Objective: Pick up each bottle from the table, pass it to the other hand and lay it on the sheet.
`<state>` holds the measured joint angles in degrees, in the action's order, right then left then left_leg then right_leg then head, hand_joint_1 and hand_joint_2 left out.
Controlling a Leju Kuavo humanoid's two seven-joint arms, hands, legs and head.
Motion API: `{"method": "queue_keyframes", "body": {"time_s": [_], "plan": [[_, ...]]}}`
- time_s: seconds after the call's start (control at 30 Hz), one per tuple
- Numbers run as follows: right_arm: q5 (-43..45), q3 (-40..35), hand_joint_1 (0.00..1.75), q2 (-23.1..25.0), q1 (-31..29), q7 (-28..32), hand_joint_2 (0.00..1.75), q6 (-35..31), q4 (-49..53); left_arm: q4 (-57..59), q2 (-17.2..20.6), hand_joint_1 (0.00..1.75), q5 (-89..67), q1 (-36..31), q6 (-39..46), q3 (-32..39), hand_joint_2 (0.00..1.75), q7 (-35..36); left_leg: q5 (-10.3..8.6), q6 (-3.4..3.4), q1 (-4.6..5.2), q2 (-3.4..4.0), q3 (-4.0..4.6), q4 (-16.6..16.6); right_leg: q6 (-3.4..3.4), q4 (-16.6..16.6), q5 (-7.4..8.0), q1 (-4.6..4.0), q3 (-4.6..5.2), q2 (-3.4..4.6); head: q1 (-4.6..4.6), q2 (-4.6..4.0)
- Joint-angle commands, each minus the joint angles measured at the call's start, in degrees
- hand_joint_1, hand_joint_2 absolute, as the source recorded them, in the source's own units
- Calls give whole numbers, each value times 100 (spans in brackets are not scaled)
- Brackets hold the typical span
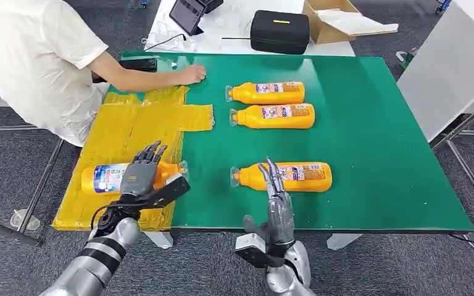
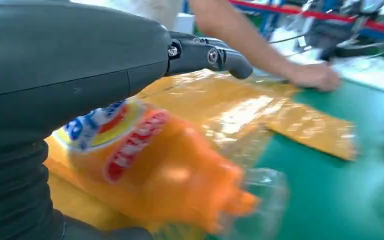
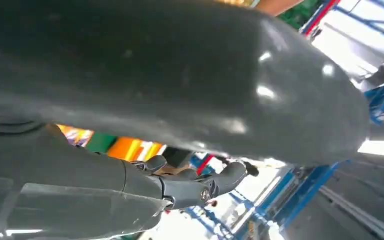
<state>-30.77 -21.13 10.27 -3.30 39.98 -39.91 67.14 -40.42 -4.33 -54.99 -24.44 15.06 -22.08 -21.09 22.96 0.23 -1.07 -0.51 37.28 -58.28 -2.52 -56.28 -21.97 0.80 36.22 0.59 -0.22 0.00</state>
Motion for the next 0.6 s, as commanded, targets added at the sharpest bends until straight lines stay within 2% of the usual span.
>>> {"method": "queue_keyframes", "body": {"time_s": [0.03,0.1,0.17,0.23,0.3,0.4,0.43,0.47,0.6], "plan": [[36,319,0,-94,0,2,0,-9,-83,-807,196,0,4,309,-44,-702,175,10,12,5,2,4,-27,1,11,-2,-13,-2,-26,-6,0,0],[14,282,0,-113,-28,2,0,-9,-202,-959,276,0,15,370,3,-846,175,59,6,2,0,6,-14,3,7,1,-5,-2,-11,0,-2,0],[-436,500,0,-72,-152,2,0,-9,-603,-1079,299,0,156,430,47,-898,175,114,13,4,-1,10,-32,3,12,1,-11,-4,-28,-1,-2,0],[-582,477,0,-223,-473,-130,0,83,-1104,-1055,247,0,301,417,152,-912,175,158,11,5,0,8,-32,5,11,4,-9,-4,-29,-2,-2,0],[-1294,259,0,-538,-778,-861,0,36,-1361,-943,135,0,350,428,315,-941,175,149,10,6,-1,12,-33,6,9,8,-6,-4,-31,3,-2,0],[-2386,178,0,-999,-1340,-2055,0,307,-1874,-885,-147,0,666,575,420,-973,175,-58,3,9,3,8,-23,6,1,10,1,1,-24,1,-2,0],[-2427,210,0,-1085,-1470,-2067,0,389,-2001,-876,-214,0,706,603,463,-1014,175,-55,2,10,5,4,-20,6,-1,10,1,3,-23,-3,-2,0],[-2722,198,0,-1177,-1626,-2278,175,356,-2228,-909,-280,0,853,643,490,-1028,175,-139,4,13,6,5,-26,4,0,8,-2,4,-29,-4,-2,0],[-3183,329,0,-1402,-2082,-2582,175,306,-2880,-1231,-423,0,1427,839,414,-1205,175,-305,-1,12,8,0,-9,0,-6,6,5,13,-15,-3,-2,0]]}}
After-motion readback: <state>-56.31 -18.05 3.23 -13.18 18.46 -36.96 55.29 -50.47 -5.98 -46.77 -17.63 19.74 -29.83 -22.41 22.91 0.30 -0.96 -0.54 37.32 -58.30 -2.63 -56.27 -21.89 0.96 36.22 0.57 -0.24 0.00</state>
